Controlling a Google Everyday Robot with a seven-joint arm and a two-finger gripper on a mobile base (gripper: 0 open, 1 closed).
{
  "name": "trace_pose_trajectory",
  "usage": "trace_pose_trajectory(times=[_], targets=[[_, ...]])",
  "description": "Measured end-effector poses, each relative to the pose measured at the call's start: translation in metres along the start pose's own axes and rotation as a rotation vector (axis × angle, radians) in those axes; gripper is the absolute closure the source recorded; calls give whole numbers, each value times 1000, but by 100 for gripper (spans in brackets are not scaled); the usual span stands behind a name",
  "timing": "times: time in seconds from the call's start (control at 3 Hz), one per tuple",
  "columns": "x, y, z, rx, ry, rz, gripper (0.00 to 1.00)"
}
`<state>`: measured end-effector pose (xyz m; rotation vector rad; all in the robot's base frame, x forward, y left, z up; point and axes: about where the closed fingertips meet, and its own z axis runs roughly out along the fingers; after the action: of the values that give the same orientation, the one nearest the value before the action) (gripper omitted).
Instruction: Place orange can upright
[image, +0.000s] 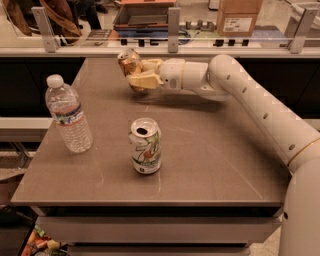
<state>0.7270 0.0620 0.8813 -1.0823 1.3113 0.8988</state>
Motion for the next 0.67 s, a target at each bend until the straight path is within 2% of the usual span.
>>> trace_pose_trajectory(times=[0.67], targets=[[5, 0, -5, 24, -6, 15, 100]])
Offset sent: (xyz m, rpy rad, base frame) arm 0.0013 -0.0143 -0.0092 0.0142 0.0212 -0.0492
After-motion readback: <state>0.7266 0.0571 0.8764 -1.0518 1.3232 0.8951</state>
